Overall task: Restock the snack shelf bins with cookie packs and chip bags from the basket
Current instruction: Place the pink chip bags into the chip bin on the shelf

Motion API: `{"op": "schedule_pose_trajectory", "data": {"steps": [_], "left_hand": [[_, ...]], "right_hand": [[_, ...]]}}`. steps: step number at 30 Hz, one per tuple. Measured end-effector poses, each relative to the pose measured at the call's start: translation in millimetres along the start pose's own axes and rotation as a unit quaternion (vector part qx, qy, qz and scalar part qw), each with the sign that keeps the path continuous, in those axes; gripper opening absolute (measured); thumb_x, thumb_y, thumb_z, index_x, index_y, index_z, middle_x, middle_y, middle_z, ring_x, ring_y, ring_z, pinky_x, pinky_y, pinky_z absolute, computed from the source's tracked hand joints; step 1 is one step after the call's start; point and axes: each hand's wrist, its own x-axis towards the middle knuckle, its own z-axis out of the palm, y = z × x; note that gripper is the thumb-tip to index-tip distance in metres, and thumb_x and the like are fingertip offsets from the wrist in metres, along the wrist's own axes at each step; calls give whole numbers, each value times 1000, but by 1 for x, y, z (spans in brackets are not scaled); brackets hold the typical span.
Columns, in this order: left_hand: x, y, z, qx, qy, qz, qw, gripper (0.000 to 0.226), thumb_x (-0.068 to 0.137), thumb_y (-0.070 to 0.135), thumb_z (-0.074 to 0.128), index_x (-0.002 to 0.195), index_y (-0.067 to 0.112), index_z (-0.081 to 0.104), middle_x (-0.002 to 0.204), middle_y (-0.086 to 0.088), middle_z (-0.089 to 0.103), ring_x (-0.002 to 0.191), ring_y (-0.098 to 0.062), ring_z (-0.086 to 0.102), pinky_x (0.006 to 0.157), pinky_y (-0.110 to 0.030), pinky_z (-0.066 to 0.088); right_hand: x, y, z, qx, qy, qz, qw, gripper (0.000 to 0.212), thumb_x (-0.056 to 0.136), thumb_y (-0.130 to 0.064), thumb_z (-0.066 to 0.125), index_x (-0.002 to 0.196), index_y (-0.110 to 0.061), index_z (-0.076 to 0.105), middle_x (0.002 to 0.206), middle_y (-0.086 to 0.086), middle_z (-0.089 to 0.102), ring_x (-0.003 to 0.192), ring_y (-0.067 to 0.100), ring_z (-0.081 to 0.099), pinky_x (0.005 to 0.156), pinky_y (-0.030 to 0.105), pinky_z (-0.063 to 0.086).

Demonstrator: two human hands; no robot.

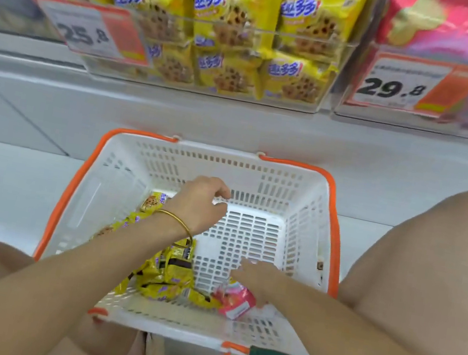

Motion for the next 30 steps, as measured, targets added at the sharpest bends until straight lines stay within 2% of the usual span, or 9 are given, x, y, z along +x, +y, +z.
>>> {"op": "schedule_pose_trajectory", "data": {"steps": [6, 10, 12, 14, 16, 19, 23, 26, 30], "left_hand": [[3, -4, 7, 3, -41, -41, 998, 26, 93, 17, 53, 117, 10, 57, 121, -10, 56, 110, -23, 52, 95, -31, 41], [3, -10, 13, -31, -100, -194, 975, 54, 98, 37, 43, 137, 2, 35, 114, -16, 57, 100, -30, 57, 90, -36, 44], [1, -6, 13, -185, -104, -294, 932, 66, 94, 51, 44, 140, 4, 33, 117, -18, 55, 95, -29, 59, 88, -40, 51], [-1, 8, 9, -391, -132, -332, 849, 60, 88, 58, 49, 124, 9, 50, 121, -20, 57, 99, -31, 62, 82, -40, 54], [-3, 26, 5, -507, -143, -275, 804, 43, 87, 48, 57, 108, 11, 58, 109, -18, 66, 91, -28, 67, 75, -37, 57], [-6, 54, -4, -557, -80, -158, 812, 20, 88, 19, 61, 108, 16, 59, 96, -10, 70, 76, -22, 68, 62, -33, 59], [-15, 86, -20, -498, -63, -23, 864, 36, 87, 10, 62, 122, 13, 53, 104, -10, 67, 85, -25, 61, 60, -28, 57], [-20, 121, -36, -438, -46, 78, 894, 44, 85, 9, 65, 125, 14, 50, 111, -12, 67, 88, -23, 66, 67, -34, 58], [-15, 175, -57, -367, 4, 173, 914, 49, 84, 10, 66, 126, 5, 43, 117, -15, 63, 92, -22, 65, 66, -29, 58]], "right_hand": [[-11, 14, -23, 63, 51, -11, 997, 46, 79, -14, 70, 122, -11, 52, 120, 11, 54, 110, 29, 55, 91, 34, 46], [-51, 43, -74, 178, 204, 2, 963, 38, 77, -16, 70, 111, -16, 54, 109, 5, 52, 100, 25, 57, 90, 34, 47], [-82, 50, -95, 182, 311, -10, 933, 47, 74, -11, 71, 116, -15, 49, 116, 6, 47, 101, 26, 56, 89, 38, 47], [-113, 48, -106, 185, 413, -31, 891, 55, 73, -5, 69, 122, -12, 45, 127, 7, 43, 107, 28, 55, 87, 40, 47], [-143, 46, -109, 173, 470, -58, 864, 63, 70, 4, 65, 127, -9, 43, 138, 7, 36, 119, 28, 48, 90, 36, 47], [-187, 50, -111, 286, 485, -96, 821, 77, 65, 12, 57, 135, -12, 37, 143, -1, 27, 131, 13, 34, 98, 16, 39], [-238, 52, -111, 589, 470, -82, 652, 70, 80, 0, 69, 134, -27, 32, 133, -9, 42, 104, 1, 57, 77, 16, 52], [-257, 53, -112, 609, 457, -73, 645, 73, 67, -34, 76, 130, -19, 44, 111, -7, 65, 88, 5, 67, 66, 18, 53], [-288, 65, -115, 610, 552, -64, 564, 42, 74, -14, 72, 113, -13, 55, 83, -9, 70, 69, 1, 66, 56, 16, 50]]}}
